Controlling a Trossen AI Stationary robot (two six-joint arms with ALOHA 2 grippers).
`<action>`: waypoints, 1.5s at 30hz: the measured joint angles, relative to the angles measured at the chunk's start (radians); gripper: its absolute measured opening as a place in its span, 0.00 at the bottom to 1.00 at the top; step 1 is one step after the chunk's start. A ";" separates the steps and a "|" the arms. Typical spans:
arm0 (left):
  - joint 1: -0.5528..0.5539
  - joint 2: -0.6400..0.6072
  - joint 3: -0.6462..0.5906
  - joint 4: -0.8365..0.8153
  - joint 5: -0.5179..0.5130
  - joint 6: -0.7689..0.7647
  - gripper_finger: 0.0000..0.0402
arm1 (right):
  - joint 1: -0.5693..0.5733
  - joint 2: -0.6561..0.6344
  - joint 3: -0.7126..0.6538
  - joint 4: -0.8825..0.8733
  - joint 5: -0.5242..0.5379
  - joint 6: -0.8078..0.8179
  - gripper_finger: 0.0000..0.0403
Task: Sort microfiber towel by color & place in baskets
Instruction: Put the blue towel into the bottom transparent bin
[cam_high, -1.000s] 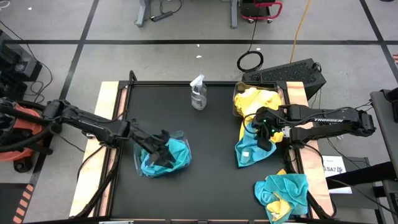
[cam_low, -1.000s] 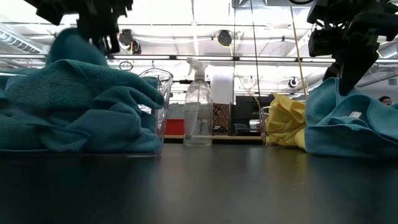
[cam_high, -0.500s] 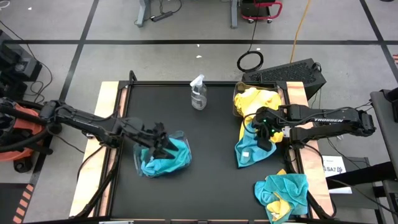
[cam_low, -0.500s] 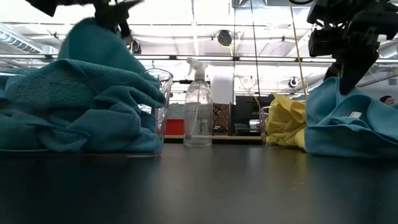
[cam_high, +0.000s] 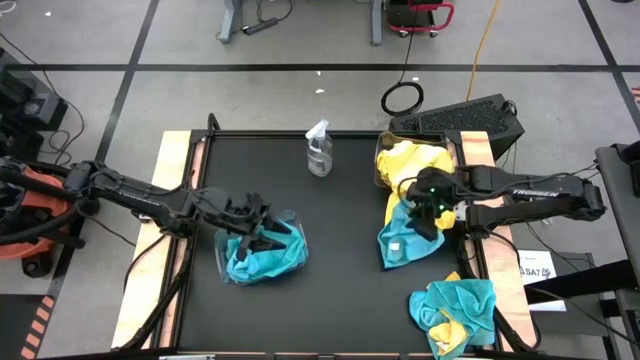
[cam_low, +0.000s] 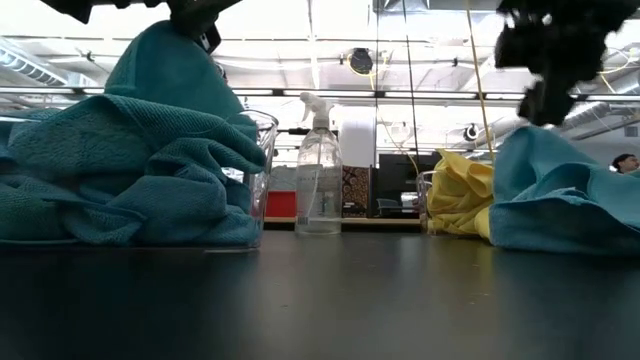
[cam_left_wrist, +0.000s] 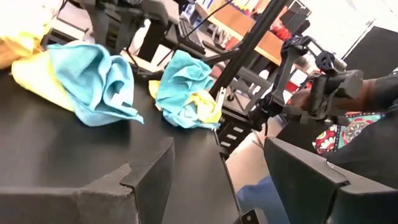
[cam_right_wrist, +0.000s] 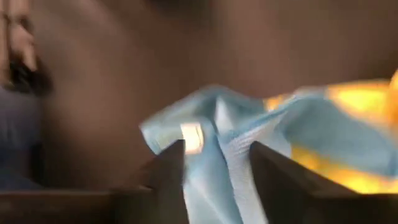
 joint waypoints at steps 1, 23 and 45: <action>0.000 0.000 0.000 0.005 0.000 0.001 0.64 | 0.000 -0.002 0.020 0.018 0.004 0.000 0.46; 0.001 0.000 0.000 0.092 -0.133 0.115 0.64 | 0.005 0.540 0.092 1.191 -0.179 0.009 0.68; 0.000 0.000 -0.001 0.146 -0.135 0.123 0.64 | 0.081 1.001 0.528 1.264 -0.127 -0.092 0.63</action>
